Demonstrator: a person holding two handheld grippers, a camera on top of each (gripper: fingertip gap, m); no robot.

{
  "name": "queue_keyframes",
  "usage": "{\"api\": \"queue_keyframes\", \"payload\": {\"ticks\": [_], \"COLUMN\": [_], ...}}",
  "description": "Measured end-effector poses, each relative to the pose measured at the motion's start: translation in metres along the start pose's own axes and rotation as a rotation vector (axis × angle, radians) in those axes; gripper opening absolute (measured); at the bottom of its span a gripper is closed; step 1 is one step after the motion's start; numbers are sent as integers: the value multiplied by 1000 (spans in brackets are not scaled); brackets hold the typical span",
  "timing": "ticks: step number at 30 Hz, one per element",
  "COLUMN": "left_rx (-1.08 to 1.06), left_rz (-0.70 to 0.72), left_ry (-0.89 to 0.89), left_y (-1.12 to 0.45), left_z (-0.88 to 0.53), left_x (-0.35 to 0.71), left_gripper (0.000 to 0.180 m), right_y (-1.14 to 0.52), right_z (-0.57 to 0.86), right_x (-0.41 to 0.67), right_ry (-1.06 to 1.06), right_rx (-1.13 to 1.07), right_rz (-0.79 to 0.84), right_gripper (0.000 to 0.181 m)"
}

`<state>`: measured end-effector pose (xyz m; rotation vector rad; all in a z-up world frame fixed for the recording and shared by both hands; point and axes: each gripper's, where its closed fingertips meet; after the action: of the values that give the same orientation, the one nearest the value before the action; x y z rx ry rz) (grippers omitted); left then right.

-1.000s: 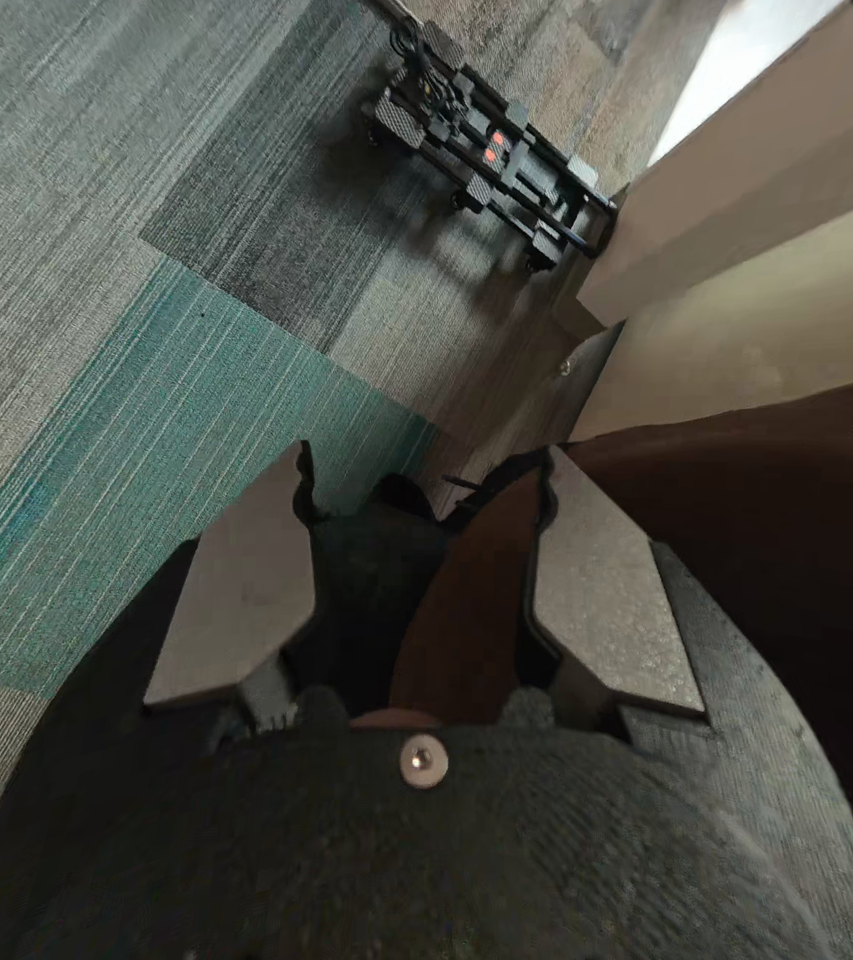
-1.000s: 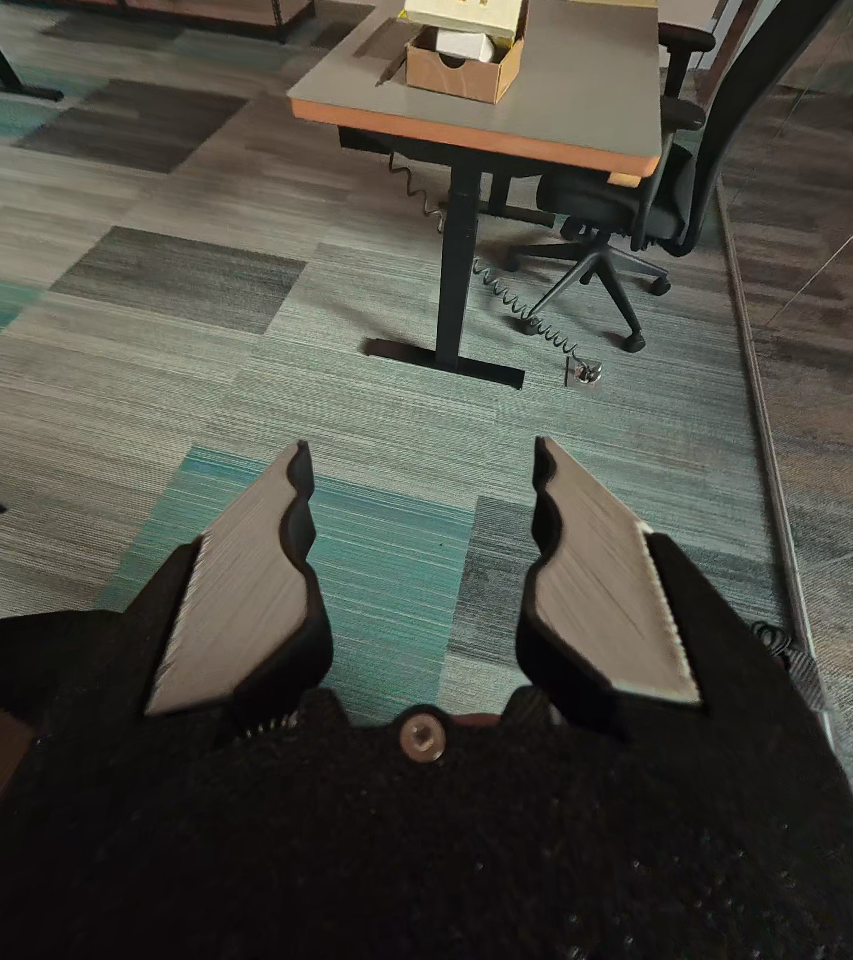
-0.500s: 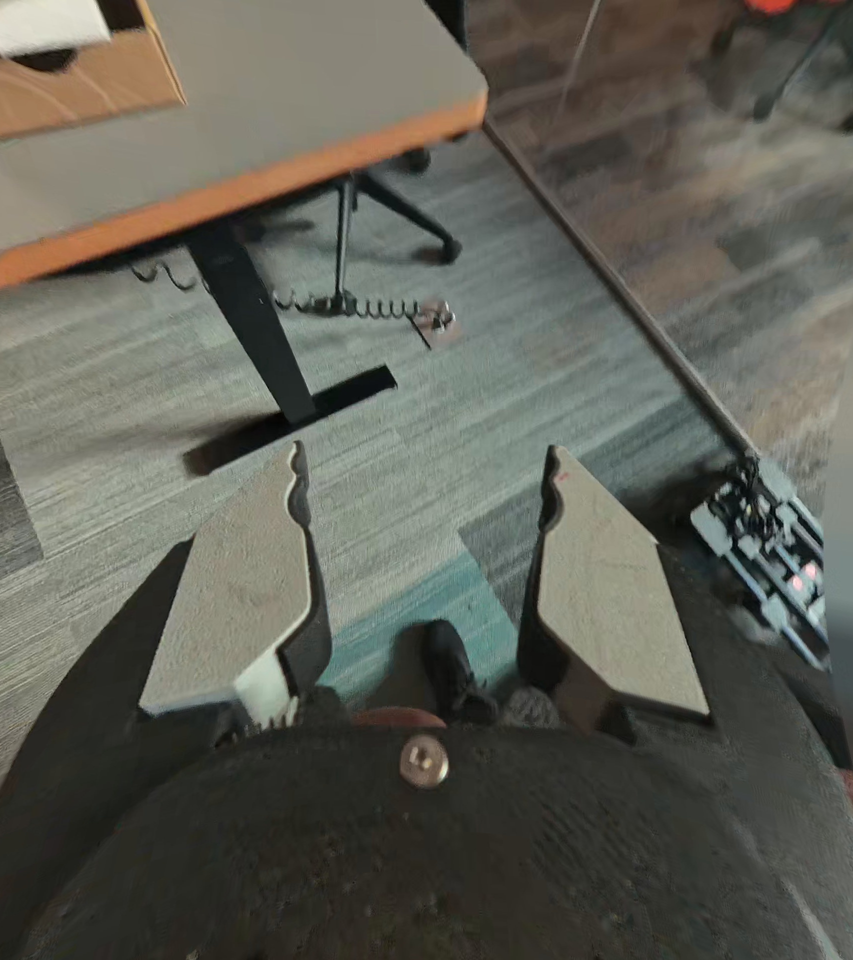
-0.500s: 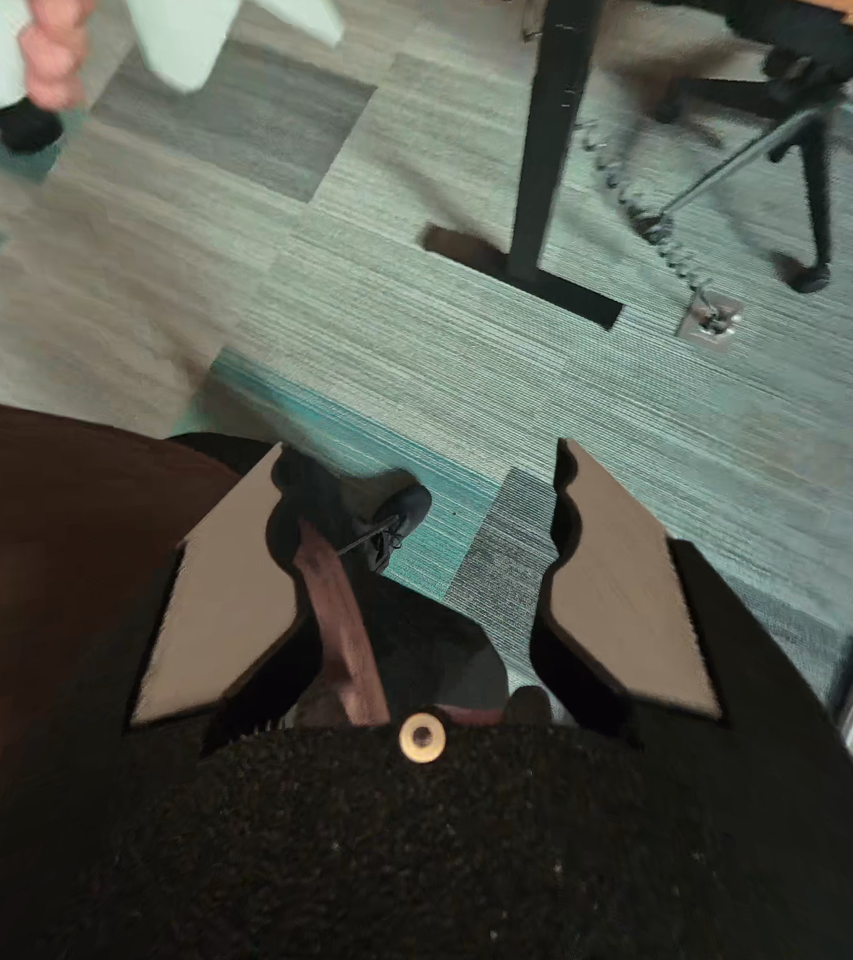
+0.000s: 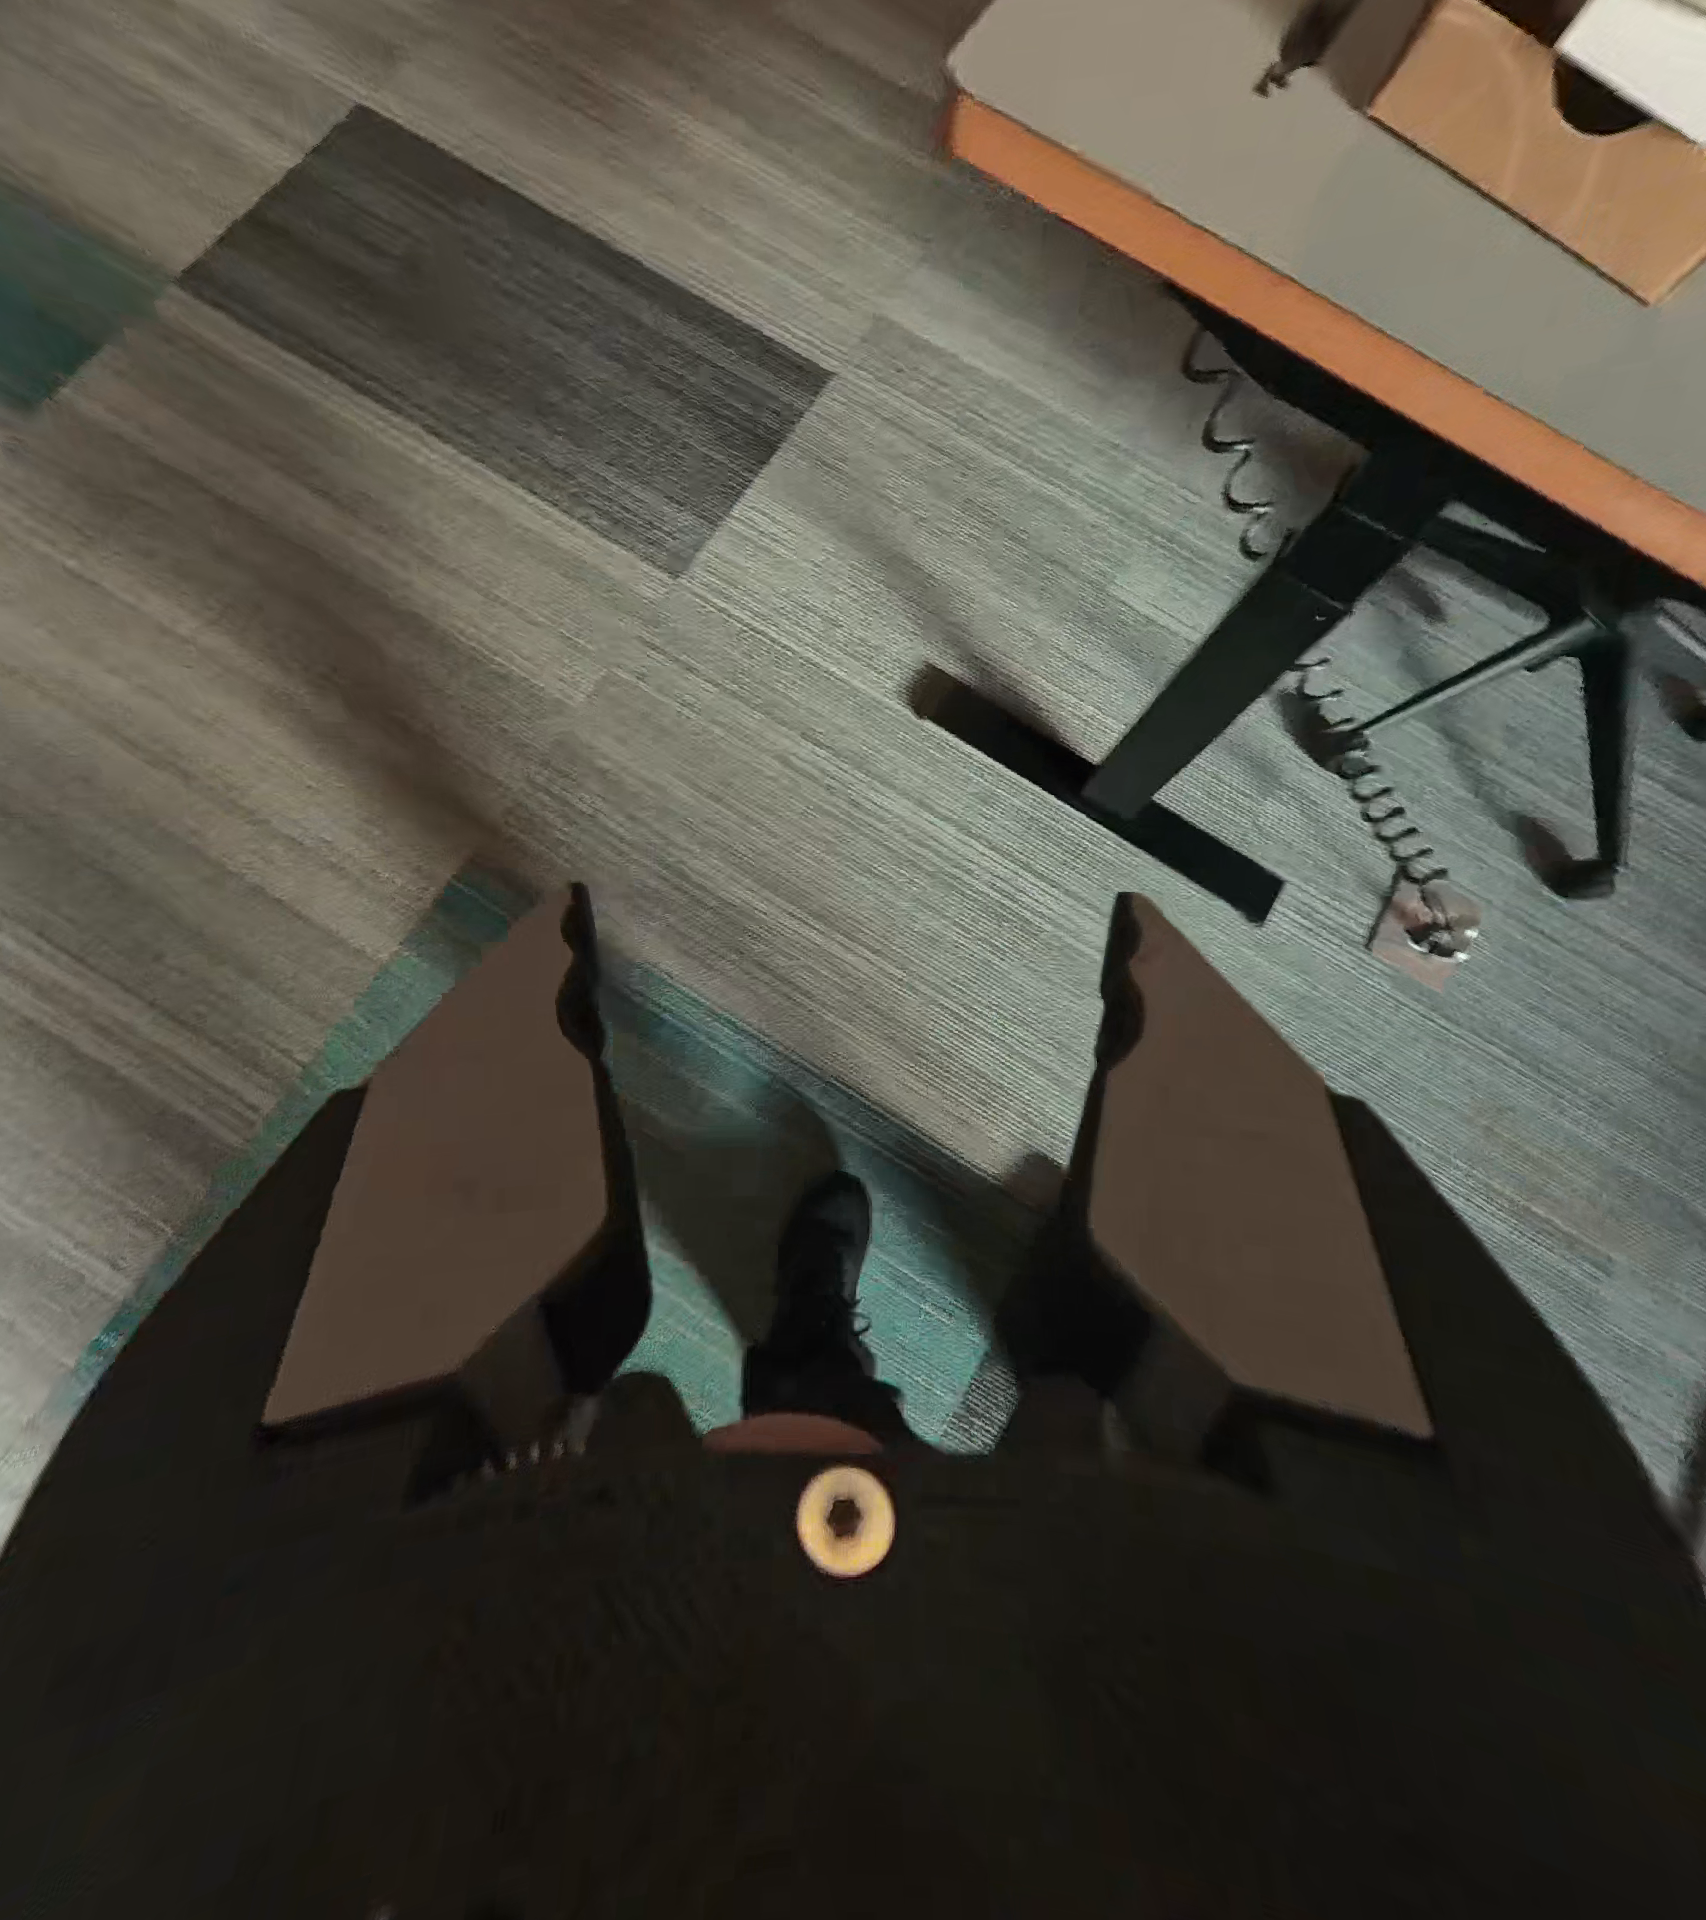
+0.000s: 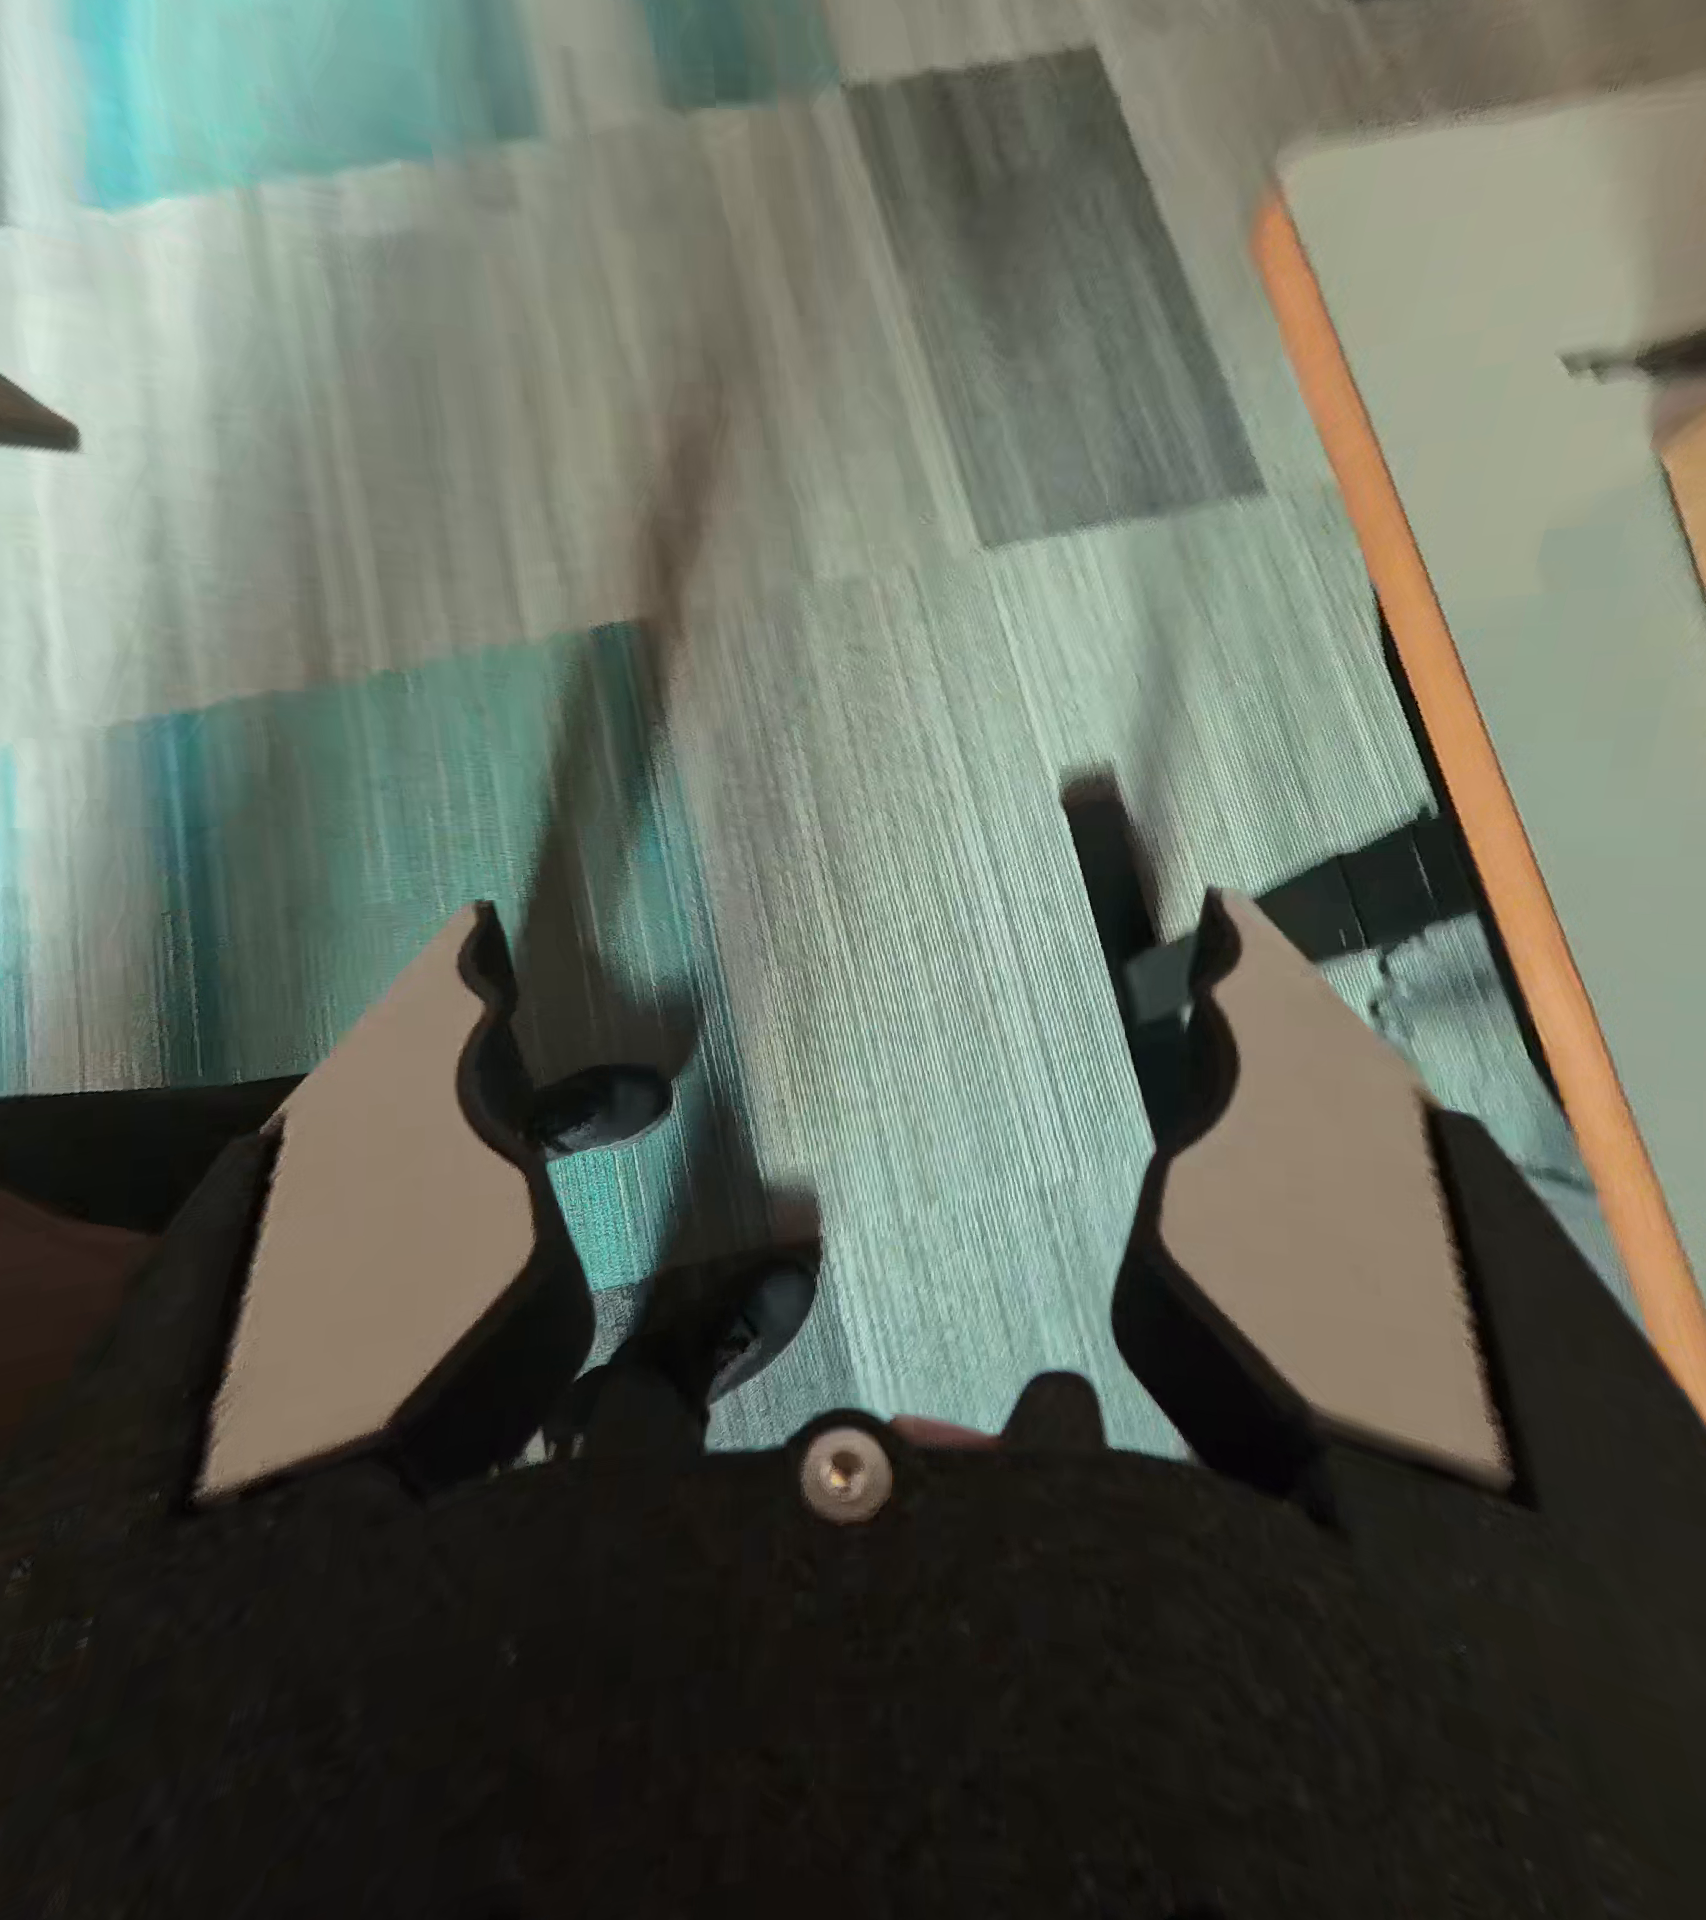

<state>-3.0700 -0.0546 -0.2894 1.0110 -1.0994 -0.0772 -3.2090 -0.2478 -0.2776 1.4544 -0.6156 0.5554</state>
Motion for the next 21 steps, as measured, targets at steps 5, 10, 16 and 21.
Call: {"api": "queue_keyframes", "payload": {"ticks": [5,10,16,21], "left_rx": [409,728,961,1072], "left_rz": [-36,-163,-439,-441], "left_ry": [164,574,1116,1278], "left_y": [70,164,280,362], "left_z": [-87,-183,-205,-224], "left_x": [-73,-219,-457,-555], "left_gripper": [96,94,93,94], "right_y": [-34,-23,5,1], "right_z": [-110,-316,-518,-663], "right_x": [48,37,-55,-72], "right_ry": [363,744,1211,1226], "right_rx": [325,811,1129,1193], "right_rz": [-74,-283,-614,-654], "right_gripper": [129,120,128,127]}}
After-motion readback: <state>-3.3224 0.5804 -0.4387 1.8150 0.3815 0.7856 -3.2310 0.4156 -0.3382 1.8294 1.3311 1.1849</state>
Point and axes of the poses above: each gripper's, where its closed fingertips meet, y back along the fingers, x out of its top, z = x × y across the jaws, and after that the axes turned 1 degree about -z, right-handed
